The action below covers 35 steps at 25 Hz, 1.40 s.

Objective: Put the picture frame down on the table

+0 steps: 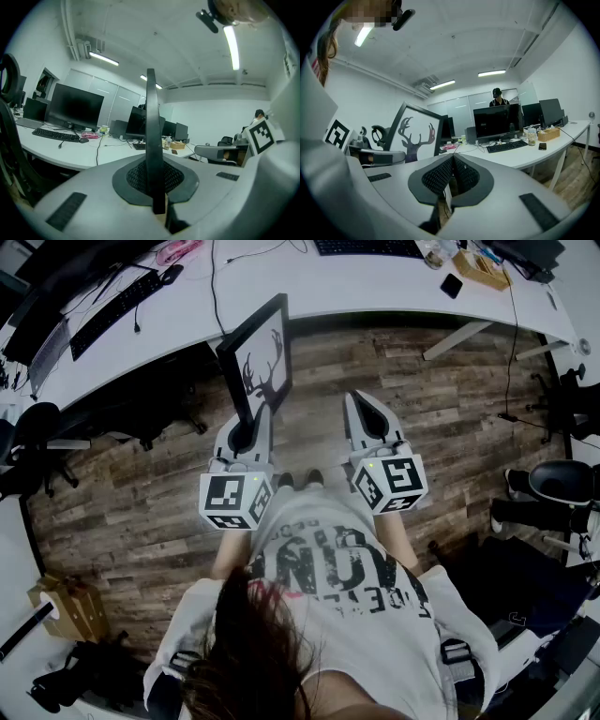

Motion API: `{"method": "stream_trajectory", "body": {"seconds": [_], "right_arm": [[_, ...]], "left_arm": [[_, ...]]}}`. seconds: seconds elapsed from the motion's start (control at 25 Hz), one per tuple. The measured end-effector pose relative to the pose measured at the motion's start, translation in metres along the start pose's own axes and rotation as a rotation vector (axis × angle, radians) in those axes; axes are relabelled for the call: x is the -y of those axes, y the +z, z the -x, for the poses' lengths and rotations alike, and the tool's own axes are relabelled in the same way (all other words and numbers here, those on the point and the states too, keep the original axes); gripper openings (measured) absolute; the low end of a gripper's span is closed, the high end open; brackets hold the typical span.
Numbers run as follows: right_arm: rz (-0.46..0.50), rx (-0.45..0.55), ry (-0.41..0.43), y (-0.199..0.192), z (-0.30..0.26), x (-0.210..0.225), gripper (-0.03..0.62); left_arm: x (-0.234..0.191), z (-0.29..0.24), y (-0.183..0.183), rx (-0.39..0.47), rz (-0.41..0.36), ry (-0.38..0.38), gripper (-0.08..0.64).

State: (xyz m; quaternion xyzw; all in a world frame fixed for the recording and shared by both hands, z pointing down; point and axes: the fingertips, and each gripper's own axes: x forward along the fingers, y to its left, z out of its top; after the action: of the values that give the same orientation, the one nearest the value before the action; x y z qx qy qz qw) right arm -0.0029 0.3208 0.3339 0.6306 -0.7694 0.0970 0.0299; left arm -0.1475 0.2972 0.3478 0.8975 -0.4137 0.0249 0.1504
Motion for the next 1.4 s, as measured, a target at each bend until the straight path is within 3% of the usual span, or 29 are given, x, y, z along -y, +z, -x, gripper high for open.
{"method": "stream_trajectory", "body": {"seconds": [1.0, 1.4], "right_arm": [[0.029, 0.043, 0.099, 0.007, 0.016, 0.018, 0.001], [0.013, 0.022, 0.088, -0.006, 0.04, 0.049, 0.002]], "left_arm": [[0.023, 0.0, -0.006, 0.019, -0.012, 0.068, 0.008], [0.045, 0.0, -0.02, 0.024, 0.001, 0.1, 0.008]]}}
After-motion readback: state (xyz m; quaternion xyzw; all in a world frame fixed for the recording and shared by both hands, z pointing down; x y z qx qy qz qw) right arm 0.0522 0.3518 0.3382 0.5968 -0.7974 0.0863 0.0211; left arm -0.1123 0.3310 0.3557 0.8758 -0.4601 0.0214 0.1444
